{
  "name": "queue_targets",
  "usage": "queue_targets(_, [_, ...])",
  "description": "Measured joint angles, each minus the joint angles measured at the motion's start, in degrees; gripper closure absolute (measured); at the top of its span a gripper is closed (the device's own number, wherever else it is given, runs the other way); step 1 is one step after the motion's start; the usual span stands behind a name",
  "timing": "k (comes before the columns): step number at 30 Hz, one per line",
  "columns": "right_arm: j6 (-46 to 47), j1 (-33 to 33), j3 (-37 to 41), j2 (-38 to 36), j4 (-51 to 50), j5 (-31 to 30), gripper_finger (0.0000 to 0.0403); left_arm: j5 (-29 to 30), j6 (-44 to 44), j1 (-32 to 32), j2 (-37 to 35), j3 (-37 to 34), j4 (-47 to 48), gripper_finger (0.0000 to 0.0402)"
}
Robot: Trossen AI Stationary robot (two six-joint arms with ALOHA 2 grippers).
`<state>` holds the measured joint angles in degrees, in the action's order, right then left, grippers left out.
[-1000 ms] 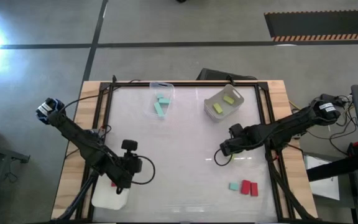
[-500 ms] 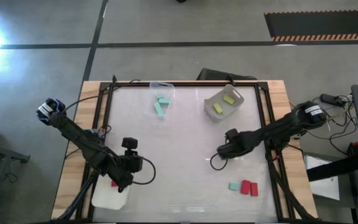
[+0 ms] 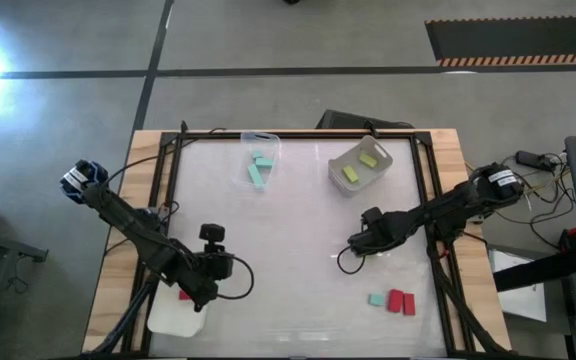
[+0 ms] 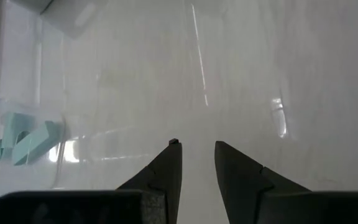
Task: Sort & place blocks by color
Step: Put the green block into the gray bin
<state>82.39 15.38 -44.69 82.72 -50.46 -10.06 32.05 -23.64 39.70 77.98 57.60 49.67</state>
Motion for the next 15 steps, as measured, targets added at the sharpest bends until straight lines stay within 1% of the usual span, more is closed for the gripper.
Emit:
queue_targets(8, [-1.4, 0.0, 0.0, -0.4, 0.0, 0.0, 0.0282, 0.0, 0.0, 0.0, 0.0, 0.0, 0.0, 0.0323])
queue_targets(13, [-2.8, -0.2, 0.0, -1.1, 0.0, -0.7, 0.0278, 0.2, 0.1, 0.0, 0.0, 0.0, 0.1, 0.0323])
queue_targets(15, [-3.6, -0.3, 0.0, -1.7, 0.1, -1.8, 0.0278, 1.1, 0.1, 0.0, 0.0, 0.0, 0.1, 0.0323])
